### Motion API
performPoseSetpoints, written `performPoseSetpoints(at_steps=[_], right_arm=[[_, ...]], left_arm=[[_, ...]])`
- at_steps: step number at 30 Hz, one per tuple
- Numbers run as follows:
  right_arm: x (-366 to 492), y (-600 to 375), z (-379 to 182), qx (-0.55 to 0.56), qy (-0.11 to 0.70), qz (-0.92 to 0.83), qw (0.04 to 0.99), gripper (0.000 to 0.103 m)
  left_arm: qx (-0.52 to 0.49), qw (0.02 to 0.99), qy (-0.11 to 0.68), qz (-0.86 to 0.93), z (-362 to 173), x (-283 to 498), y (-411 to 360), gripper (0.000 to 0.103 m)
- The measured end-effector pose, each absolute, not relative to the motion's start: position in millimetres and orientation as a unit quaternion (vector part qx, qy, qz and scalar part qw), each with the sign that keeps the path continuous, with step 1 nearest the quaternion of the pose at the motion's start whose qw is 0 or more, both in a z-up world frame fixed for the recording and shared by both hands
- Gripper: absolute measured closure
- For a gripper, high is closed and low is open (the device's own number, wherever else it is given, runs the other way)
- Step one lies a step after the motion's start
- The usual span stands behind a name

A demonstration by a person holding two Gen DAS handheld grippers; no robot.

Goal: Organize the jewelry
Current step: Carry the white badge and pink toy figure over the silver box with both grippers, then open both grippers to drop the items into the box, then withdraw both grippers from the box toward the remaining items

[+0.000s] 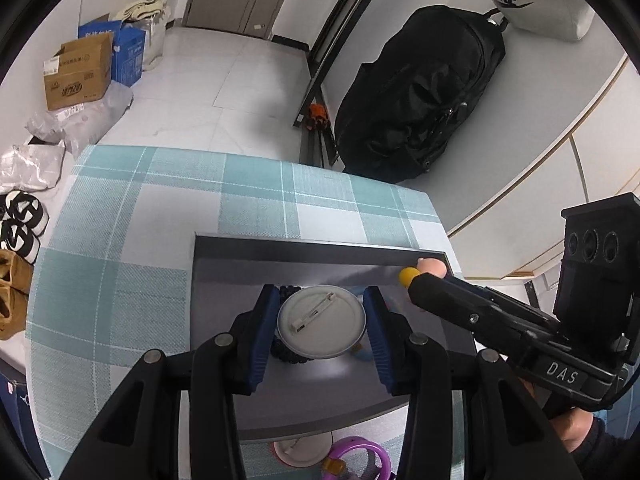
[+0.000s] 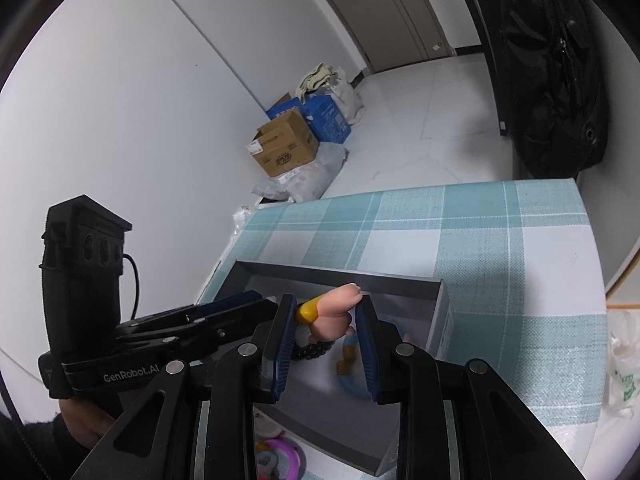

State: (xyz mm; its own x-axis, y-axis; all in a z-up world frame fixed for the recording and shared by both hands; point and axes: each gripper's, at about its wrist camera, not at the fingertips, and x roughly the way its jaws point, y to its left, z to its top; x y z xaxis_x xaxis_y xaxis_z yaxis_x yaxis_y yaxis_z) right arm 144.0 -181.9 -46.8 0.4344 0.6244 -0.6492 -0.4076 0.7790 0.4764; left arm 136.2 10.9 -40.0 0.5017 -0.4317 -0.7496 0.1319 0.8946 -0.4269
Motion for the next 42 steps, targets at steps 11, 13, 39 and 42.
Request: performPoseSetpoints(at_steps=[11,13,39,42], right_arm=[[139.0,-182.9,-40.5,0.111,0.414,0.299,0.853,0.058],[135.6,-187.9,-35.6,0.118,0.399,0.298,0.859,0.049],[92.9,-211.7,-19.6,0.140,0.358,0.286,0.878,0.009],[85.6,-210.6,-19.6,0.136,0.357,0.285,0.879,0.007]], left_arm=[[-0.172,0.846,0.470,-0.187,-37.3,137.4,8.7,0.050],[-0.173,0.848,0.462,-0.193,-34.7,134.4,8.0,0.044],[-0.159,0.888,0.405,-0.147,-11.4,72.2,33.6,0.043],[-0.158,0.883,0.412,-0.158,-13.5,63.6,33.9,0.043]])
